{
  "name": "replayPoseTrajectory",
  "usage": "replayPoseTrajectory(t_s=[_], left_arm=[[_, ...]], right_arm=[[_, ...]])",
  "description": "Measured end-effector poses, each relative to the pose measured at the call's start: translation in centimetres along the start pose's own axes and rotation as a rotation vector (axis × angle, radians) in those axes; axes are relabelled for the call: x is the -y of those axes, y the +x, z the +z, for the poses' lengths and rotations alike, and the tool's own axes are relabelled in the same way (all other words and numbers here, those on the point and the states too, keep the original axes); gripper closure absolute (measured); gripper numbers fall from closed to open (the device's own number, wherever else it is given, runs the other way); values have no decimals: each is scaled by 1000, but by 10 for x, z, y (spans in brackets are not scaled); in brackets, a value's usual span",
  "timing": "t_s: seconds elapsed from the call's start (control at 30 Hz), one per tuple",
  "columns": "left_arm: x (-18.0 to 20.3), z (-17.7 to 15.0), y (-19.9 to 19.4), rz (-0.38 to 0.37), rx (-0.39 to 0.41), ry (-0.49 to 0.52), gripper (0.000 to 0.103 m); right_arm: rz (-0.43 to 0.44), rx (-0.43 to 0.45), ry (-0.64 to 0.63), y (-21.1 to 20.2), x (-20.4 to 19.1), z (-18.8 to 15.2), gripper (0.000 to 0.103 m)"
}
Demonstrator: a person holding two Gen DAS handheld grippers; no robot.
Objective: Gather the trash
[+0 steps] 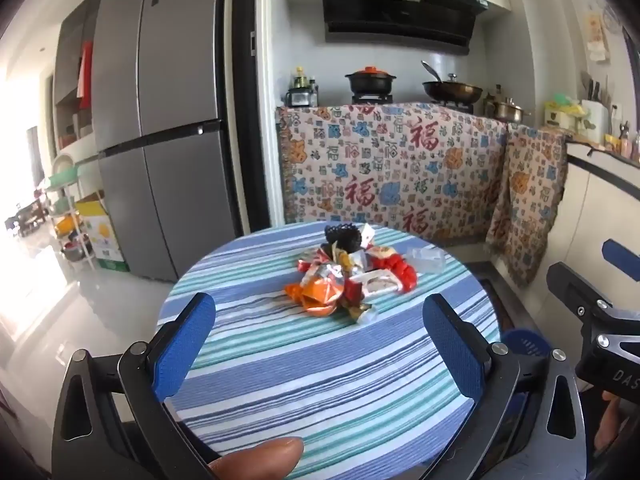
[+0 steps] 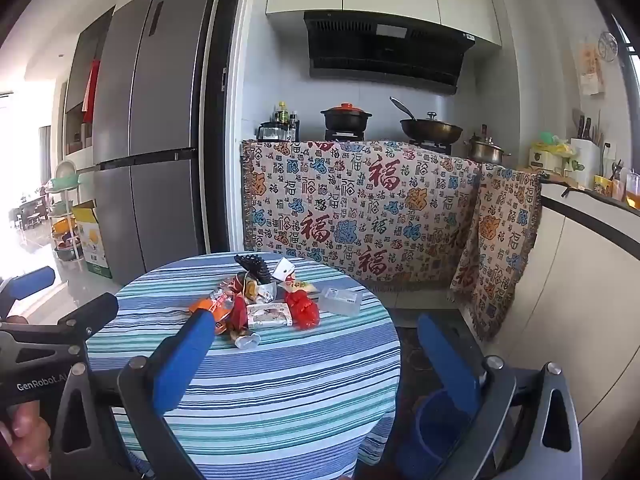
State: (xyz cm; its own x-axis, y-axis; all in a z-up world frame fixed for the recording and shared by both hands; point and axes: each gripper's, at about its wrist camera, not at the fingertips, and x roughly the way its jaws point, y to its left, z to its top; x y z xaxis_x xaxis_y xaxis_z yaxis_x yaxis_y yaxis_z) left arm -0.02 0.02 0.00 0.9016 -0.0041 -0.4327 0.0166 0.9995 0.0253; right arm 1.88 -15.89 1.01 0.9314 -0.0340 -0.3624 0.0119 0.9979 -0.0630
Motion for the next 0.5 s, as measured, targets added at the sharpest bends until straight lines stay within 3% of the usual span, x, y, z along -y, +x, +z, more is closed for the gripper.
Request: replayPoseTrajectory(t_s=[0.5], left_arm=[[3,2,-4,-15,-6,-4,0]], right_arm=[[0,-3,4,2,-3,-1,0]])
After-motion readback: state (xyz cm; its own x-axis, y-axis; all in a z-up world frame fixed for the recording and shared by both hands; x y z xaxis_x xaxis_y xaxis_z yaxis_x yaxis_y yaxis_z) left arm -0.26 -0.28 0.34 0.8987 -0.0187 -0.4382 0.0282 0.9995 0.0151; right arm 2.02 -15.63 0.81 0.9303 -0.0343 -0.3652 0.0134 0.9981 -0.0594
